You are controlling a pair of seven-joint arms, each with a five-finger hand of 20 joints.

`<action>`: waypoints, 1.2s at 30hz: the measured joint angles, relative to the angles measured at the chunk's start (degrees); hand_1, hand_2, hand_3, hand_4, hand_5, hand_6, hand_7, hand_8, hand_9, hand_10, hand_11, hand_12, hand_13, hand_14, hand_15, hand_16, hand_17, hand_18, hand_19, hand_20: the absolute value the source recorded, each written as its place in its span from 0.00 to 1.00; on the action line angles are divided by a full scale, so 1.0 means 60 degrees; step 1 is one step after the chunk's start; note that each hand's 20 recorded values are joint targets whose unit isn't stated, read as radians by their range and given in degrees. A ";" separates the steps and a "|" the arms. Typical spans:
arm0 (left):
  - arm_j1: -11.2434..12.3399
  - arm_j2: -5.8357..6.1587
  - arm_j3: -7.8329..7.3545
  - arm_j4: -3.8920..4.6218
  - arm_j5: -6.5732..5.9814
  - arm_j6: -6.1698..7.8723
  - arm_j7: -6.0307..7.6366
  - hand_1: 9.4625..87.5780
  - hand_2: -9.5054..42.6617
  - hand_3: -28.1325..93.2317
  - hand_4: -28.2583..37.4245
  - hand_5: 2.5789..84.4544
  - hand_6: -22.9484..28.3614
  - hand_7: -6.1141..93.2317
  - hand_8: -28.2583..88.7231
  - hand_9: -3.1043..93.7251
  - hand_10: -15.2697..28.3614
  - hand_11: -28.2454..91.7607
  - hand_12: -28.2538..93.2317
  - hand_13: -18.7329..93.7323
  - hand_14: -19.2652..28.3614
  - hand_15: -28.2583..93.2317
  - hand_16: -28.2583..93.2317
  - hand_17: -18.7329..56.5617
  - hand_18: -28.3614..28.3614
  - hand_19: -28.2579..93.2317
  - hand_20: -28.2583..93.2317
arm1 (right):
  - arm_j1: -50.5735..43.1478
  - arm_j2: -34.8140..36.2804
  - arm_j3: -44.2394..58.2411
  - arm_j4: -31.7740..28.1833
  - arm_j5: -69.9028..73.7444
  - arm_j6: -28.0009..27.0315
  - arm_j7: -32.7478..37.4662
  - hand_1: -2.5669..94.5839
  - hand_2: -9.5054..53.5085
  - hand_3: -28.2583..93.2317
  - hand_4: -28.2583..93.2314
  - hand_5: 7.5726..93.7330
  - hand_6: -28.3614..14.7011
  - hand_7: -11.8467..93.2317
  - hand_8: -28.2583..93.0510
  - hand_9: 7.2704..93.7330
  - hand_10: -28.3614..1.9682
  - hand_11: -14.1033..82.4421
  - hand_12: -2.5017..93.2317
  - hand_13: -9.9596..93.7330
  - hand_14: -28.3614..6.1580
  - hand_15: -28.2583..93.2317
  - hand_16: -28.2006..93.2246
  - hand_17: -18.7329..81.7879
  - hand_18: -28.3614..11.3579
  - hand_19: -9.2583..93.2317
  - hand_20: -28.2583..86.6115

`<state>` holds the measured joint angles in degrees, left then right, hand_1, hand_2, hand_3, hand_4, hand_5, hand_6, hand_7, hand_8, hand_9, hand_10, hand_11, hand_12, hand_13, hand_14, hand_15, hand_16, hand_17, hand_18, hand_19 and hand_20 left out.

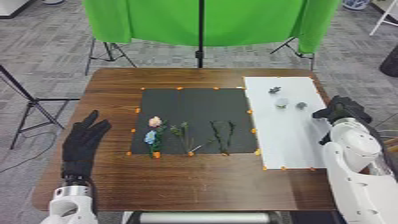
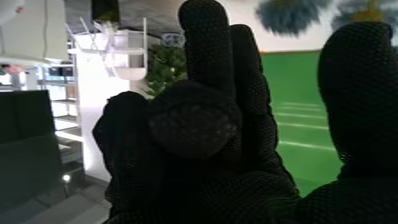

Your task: Arrange flowers

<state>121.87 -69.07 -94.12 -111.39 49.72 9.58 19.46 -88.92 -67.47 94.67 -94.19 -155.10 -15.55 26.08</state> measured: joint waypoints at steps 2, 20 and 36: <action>0.0000 0.0000 0.0000 0.0000 0.0006 -0.0003 -0.0021 0.10 0.19 0.79 0.00 0.50 0.54 0.11 0.20 0.52 0.66 0.36 0.34 0.50 0.75 0.32 0.26 0.37 0.69 0.26 0.41 | -0.0028 -0.0067 0.0034 0.0163 -0.0024 0.0136 -0.0021 0.44 0.00 0.72 0.12 0.68 0.71 0.23 0.16 0.85 0.52 0.38 0.28 0.97 0.76 0.74 0.50 0.82 0.42 1.00 0.78; -0.0001 -0.0004 0.0004 -0.0001 0.0021 -0.0035 -0.0074 0.12 0.18 0.79 0.01 0.50 0.53 0.11 0.20 0.52 0.66 0.36 0.34 0.50 0.75 0.32 0.26 0.36 0.69 0.26 0.41 | 0.0100 -0.0348 -0.0047 0.0248 0.0139 -0.0013 -0.0058 0.39 0.00 0.70 0.12 0.60 0.52 0.19 0.18 0.80 0.45 0.33 0.24 0.96 0.76 0.71 0.51 0.82 0.45 1.00 0.74; 0.0000 -0.0064 -0.0022 0.0000 0.0030 -0.0053 -0.0051 0.14 0.17 0.78 0.04 0.50 0.54 0.11 0.20 0.52 0.66 0.36 0.34 0.50 0.74 0.32 0.26 0.36 0.69 0.26 0.41 | 0.0823 -0.0572 -0.0521 0.0969 0.0043 0.0557 0.0098 0.74 0.00 0.61 0.16 0.84 0.59 0.26 0.35 0.99 0.62 0.26 0.42 1.00 0.82 0.71 0.50 0.86 0.50 1.00 0.72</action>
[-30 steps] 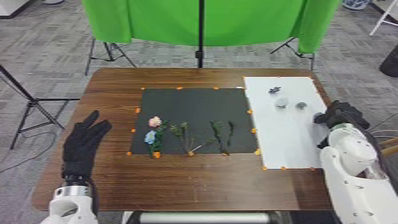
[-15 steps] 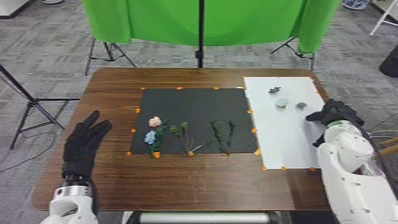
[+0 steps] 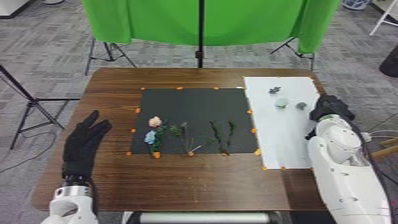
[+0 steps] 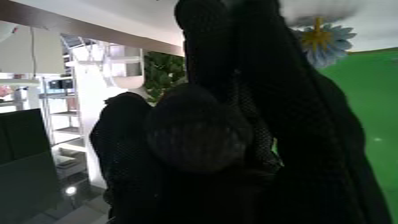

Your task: Arrange flowers

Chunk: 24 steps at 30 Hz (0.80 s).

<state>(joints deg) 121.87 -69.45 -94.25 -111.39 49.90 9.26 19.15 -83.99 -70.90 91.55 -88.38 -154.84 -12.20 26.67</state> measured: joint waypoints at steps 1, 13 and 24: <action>0.0006 -0.0007 -0.0009 0.0000 0.0000 0.0000 0.0002 0.14 0.17 0.78 0.04 0.50 0.53 0.11 0.20 0.52 0.66 0.36 0.34 0.50 0.74 0.32 0.26 0.36 0.69 0.26 0.41 | -0.0018 0.0001 -0.0003 -0.0014 0.0042 0.0036 0.0011 0.75 0.00 0.61 0.16 0.84 0.58 0.26 0.35 0.99 0.62 0.26 0.42 1.00 0.82 0.71 0.50 0.86 0.50 1.00 0.72; 0.0023 -0.0009 -0.0029 -0.0007 -0.0005 0.0001 0.0007 0.14 0.17 0.78 0.04 0.50 0.54 0.11 0.20 0.52 0.66 0.36 0.34 0.50 0.74 0.32 0.26 0.37 0.69 0.26 0.41 | -0.0727 0.0965 -0.1100 -0.2401 0.1900 0.1340 0.0106 0.74 0.00 0.62 0.17 0.86 0.59 0.26 0.34 0.99 0.63 0.29 0.42 1.00 0.83 0.72 0.50 0.87 0.51 1.00 0.72; 0.0012 -0.0007 -0.0005 -0.0007 -0.0090 0.0078 0.0090 0.05 0.52 0.73 0.00 0.51 0.54 0.11 0.20 0.52 0.67 0.35 0.33 0.49 0.73 0.32 0.25 0.37 0.69 0.26 0.41 | 0.1732 0.0853 -0.5065 -0.3227 0.3633 -0.0630 -0.1870 0.73 0.00 0.63 0.16 0.85 0.61 0.27 0.34 0.99 0.64 0.29 0.43 1.00 0.83 0.72 0.50 0.86 0.50 1.00 0.73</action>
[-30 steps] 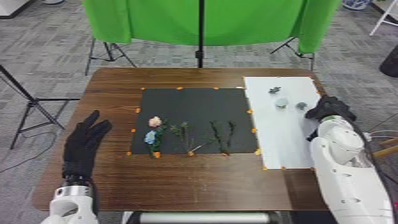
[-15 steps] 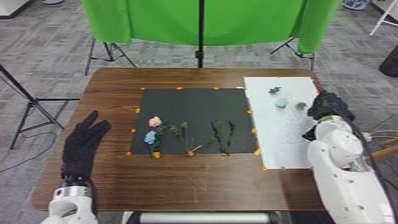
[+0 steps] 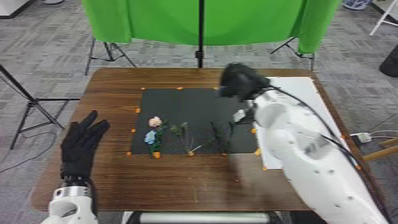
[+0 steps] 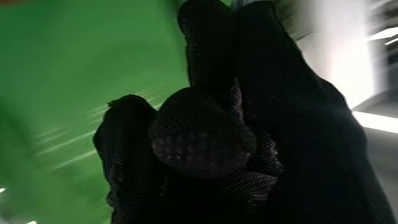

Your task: Arrange flowers

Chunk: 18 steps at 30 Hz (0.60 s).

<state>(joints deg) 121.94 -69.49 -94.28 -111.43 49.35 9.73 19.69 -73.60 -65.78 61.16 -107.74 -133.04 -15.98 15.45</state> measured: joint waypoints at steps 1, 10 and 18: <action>-0.0013 0.0004 0.0016 0.0000 -0.0026 0.0025 0.0006 0.05 0.55 0.72 0.00 0.51 0.54 0.11 0.20 0.52 0.67 0.35 0.33 0.49 0.73 0.32 0.25 0.37 0.69 0.26 0.41 | 0.0230 -0.0161 -0.0369 0.0159 -0.0190 -0.0124 -0.0150 0.72 0.00 0.63 0.16 0.85 0.61 0.27 0.34 0.98 0.65 0.30 0.43 1.00 0.83 0.72 0.50 0.86 0.50 1.00 0.73; -0.0219 0.0064 0.0195 0.0021 -0.0148 0.0196 -0.0068 0.04 0.51 0.73 0.00 0.51 0.55 0.11 0.20 0.52 0.68 0.36 0.33 0.50 0.74 0.32 0.25 0.37 0.68 0.26 0.41 | 0.0699 -0.1120 -0.1870 0.0468 -0.0973 -0.0651 -0.0488 0.71 0.00 0.64 0.15 0.85 0.65 0.27 0.32 0.97 0.64 0.38 0.44 1.00 0.82 0.72 0.51 0.86 0.49 1.00 0.74; -0.0200 0.0083 0.0203 0.0013 -0.0146 0.0189 -0.0123 0.05 0.45 0.74 0.00 0.51 0.54 0.11 0.20 0.52 0.68 0.36 0.34 0.50 0.74 0.32 0.25 0.37 0.68 0.26 0.41 | 0.0724 -0.1186 -0.2282 0.0950 -0.1736 -0.1125 -0.0756 0.70 0.00 0.64 0.14 0.85 0.67 0.28 0.32 0.96 0.64 0.41 0.42 1.00 0.82 0.71 0.51 0.85 0.48 1.00 0.74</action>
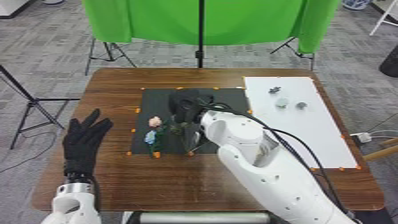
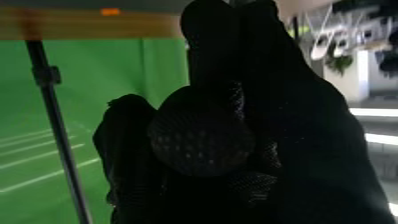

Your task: Arrange flowers

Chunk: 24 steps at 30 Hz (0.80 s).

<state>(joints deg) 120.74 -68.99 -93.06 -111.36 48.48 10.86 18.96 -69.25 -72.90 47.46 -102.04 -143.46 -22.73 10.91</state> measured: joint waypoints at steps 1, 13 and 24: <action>0.0010 0.0004 -0.0001 0.0000 0.0001 -0.0001 -0.0001 0.05 0.44 0.74 0.00 0.51 0.54 0.11 0.20 0.52 0.68 0.36 0.34 0.50 0.74 0.32 0.25 0.37 0.68 0.27 0.41 | 0.0000 -0.0012 -0.0040 0.0074 -0.0092 -0.0028 -0.0042 0.70 0.00 0.64 0.14 0.85 0.67 0.28 0.32 0.96 0.64 0.42 0.42 1.00 0.82 0.71 0.51 0.85 0.48 1.00 0.74; -0.0028 0.0050 0.0039 0.0015 0.0009 -0.0016 -0.0076 0.04 0.36 0.76 0.00 0.50 0.54 0.12 0.20 0.52 0.67 0.36 0.34 0.50 0.74 0.33 0.25 0.36 0.69 0.27 0.41 | -0.0004 -0.0580 -0.0044 0.1083 -0.1040 -0.0161 -0.0611 0.67 0.00 0.65 0.13 0.82 0.71 0.26 0.31 0.95 0.65 0.48 0.39 1.00 0.81 0.72 0.52 0.85 0.48 1.00 0.75; -0.0039 0.0052 0.0039 0.0025 0.0022 -0.0056 -0.0057 0.06 0.28 0.77 0.00 0.50 0.52 0.12 0.20 0.52 0.67 0.36 0.34 0.50 0.75 0.33 0.25 0.36 0.69 0.27 0.41 | -0.0008 -0.0667 0.0046 0.1204 -0.1324 -0.0164 -0.0722 0.66 0.00 0.65 0.14 0.79 0.72 0.25 0.30 0.94 0.65 0.48 0.39 1.00 0.81 0.72 0.52 0.85 0.48 1.00 0.75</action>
<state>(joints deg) 120.51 -68.68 -92.82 -111.21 48.61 10.52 18.61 -69.30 -76.91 47.74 -94.82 -151.40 -23.71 6.58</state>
